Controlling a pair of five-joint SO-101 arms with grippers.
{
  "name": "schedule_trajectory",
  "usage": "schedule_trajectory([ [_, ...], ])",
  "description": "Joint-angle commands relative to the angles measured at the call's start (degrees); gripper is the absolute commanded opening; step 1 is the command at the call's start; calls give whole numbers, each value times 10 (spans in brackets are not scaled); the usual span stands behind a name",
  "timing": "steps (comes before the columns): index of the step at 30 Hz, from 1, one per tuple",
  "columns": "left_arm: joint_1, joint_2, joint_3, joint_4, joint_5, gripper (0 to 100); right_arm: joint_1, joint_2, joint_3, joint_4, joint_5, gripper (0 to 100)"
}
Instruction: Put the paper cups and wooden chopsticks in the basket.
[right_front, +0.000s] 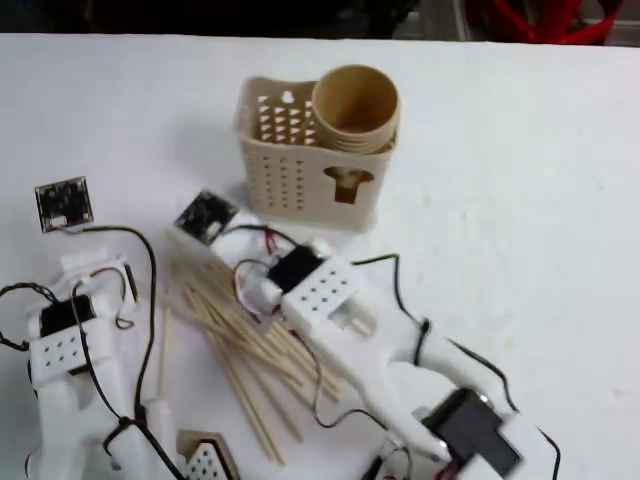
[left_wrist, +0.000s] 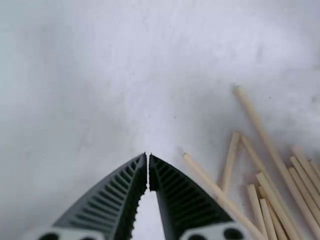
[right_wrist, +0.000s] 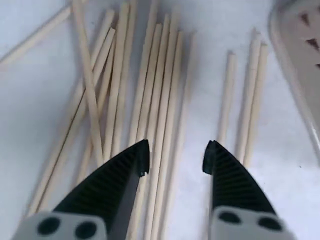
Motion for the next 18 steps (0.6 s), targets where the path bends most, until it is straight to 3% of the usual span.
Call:
schedule_trajectory([
  [1, -5, -15, -2, -13, -5, 30, -11, 38, -27, -13, 1, 180],
  [15, -5, -15, -2, -13, -5, 30, 2, 171, -71, -12, 1, 180],
  [18, -5, -15, -2, -13, -5, 30, 2, 176, -71, -11, 1, 129],
])
